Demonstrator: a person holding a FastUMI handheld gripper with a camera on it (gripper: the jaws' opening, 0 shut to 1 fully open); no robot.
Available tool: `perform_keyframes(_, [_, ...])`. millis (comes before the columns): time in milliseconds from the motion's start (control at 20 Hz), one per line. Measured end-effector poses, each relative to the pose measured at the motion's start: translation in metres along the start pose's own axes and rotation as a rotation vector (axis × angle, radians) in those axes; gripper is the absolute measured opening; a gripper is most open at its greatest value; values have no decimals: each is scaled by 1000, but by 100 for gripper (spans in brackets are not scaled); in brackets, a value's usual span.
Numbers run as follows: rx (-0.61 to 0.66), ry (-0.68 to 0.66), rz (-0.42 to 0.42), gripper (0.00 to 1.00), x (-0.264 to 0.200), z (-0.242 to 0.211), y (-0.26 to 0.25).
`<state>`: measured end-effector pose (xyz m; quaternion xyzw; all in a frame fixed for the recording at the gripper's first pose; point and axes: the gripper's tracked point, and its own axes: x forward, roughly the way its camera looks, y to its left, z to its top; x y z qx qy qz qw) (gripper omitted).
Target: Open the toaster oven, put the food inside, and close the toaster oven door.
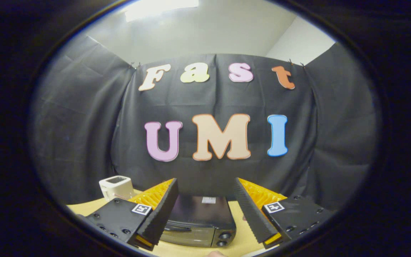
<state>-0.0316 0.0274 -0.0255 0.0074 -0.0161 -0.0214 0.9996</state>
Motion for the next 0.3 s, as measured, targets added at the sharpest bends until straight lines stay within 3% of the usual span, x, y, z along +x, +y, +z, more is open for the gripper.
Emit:
perform_keyframes(100, [26, -14, 28, 98, 3, 25, -8])
perform_keyframes(300, [13, -38, 5, 98, 5, 57, -44])
